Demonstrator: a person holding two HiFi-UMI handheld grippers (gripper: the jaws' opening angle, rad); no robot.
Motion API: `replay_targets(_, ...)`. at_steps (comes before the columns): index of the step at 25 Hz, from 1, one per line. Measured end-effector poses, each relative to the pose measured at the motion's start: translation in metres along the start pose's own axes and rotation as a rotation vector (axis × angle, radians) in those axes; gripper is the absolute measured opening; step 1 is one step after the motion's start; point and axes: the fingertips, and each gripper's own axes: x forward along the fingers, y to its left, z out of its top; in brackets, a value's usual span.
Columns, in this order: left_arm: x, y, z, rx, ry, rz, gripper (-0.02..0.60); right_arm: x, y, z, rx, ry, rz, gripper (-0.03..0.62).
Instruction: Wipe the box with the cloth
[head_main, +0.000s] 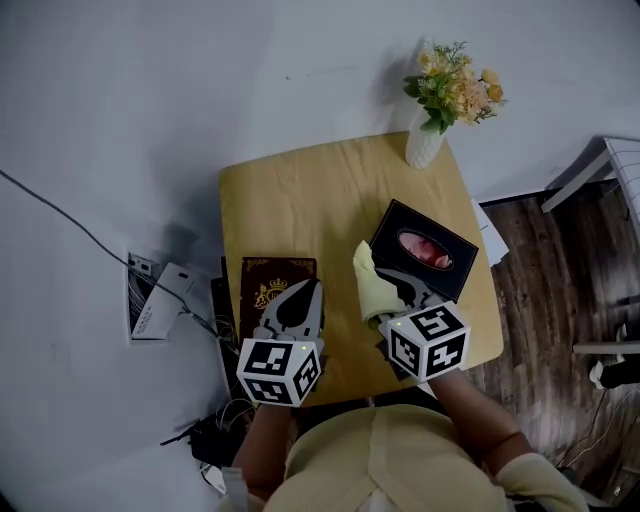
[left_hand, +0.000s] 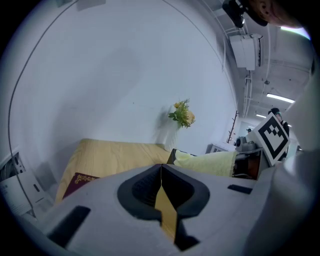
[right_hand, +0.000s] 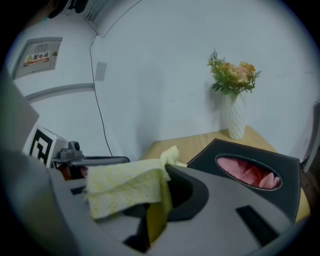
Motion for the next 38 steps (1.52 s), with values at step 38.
replay_targets(38, 0.046, -0.076, -0.042, 0.074, 0.138, -0.228, 0.021, -0.039, -0.078, -0.086, 0.252, -0.016, -0.304, 0.040)
